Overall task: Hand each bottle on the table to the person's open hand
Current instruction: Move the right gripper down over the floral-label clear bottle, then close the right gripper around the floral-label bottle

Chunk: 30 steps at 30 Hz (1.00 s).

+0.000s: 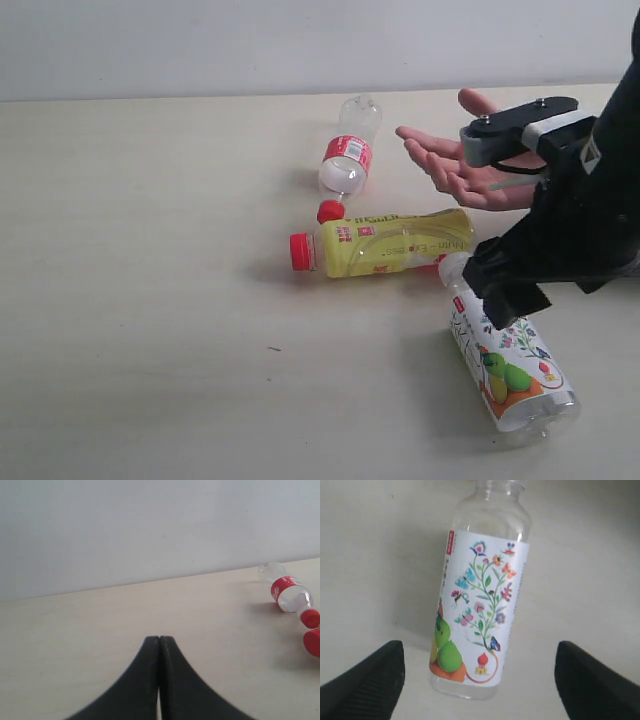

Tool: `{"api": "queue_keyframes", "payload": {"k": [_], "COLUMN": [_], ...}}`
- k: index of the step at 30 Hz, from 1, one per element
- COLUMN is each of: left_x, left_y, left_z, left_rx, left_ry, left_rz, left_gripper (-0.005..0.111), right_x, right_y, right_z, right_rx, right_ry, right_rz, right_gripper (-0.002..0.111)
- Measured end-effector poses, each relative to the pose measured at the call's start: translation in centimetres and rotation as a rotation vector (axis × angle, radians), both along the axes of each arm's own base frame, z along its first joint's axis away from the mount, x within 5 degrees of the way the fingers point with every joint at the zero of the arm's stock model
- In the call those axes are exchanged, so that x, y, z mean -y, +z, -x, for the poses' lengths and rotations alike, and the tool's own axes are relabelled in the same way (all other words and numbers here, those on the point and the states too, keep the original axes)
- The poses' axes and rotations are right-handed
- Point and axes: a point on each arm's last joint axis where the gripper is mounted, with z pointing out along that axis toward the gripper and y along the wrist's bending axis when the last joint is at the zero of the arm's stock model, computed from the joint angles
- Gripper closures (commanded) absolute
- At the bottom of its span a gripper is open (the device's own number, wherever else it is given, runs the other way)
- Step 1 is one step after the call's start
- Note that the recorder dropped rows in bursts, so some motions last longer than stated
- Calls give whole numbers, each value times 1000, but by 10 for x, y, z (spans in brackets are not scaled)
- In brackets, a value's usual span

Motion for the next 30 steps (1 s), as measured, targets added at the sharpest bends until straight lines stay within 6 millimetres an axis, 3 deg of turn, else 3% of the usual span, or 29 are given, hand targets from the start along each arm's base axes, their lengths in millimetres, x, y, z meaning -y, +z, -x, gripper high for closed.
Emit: {"api": "queue_keyframes", "payload": {"k": [9, 30], "left_x": [0, 0], "left_y": [0, 0], "left_z": [0, 0], "left_rx": [0, 0], "left_ry": [0, 0], "left_rz": [0, 0], "left_gripper": [107, 107], "right_x": [-14, -22], "right_y": [-47, -80], "right_z": [-24, -38], "right_rx": [-50, -59], "right_ry": [-25, -68], "right_rz": [19, 19], "right_gripper": [24, 24]}}
